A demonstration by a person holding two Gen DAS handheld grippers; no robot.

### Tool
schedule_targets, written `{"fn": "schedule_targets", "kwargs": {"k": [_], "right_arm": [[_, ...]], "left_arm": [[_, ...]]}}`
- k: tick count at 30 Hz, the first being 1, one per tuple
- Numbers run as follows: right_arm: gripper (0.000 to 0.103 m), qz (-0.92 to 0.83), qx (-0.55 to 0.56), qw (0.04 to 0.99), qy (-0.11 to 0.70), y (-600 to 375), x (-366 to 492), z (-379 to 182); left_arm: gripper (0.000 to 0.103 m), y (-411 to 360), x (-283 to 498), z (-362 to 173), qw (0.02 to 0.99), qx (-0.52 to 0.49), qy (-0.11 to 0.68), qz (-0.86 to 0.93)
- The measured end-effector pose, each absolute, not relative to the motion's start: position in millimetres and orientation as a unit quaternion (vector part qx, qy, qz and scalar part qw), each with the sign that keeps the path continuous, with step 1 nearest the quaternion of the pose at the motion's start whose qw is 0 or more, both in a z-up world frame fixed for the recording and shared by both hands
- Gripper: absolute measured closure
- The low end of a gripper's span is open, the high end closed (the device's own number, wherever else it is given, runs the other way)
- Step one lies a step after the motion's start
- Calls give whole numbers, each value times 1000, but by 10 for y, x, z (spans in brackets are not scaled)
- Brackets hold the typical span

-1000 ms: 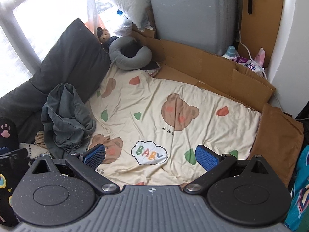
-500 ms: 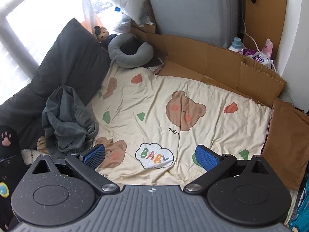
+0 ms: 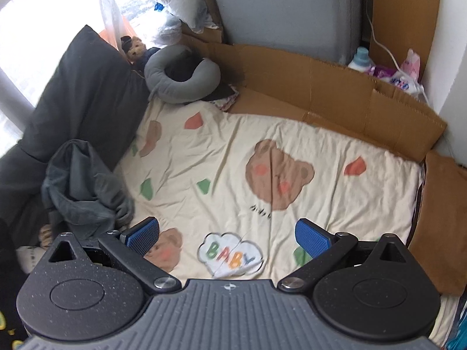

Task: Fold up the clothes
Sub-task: 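Move the left tool toward the crumpled blue jeans pile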

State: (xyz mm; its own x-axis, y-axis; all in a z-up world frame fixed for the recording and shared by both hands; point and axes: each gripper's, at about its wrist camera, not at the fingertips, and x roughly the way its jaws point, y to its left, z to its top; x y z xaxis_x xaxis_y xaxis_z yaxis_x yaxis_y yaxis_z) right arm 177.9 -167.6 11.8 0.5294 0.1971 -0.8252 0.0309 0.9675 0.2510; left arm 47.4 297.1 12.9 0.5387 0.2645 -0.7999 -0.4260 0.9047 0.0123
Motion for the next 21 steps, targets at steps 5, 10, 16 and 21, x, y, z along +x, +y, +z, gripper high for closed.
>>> {"fn": "schedule_targets", "kwargs": {"k": [5, 10, 16, 21], "right_arm": [[1, 45, 106, 865, 488, -1603, 2022, -76], [1, 42, 92, 866, 489, -1539, 2176, -230], [1, 40, 78, 877, 473, -1500, 2301, -391], [1, 52, 66, 880, 467, -1438, 2385, -544]], "left_arm": [[1, 3196, 562, -77, 870, -112, 434, 207], [1, 3374, 583, -321, 869, -131, 428, 213], [2, 3536, 571, -594, 865, -150, 423, 226], [2, 3613, 567, -771, 863, -157, 416, 239]]}}
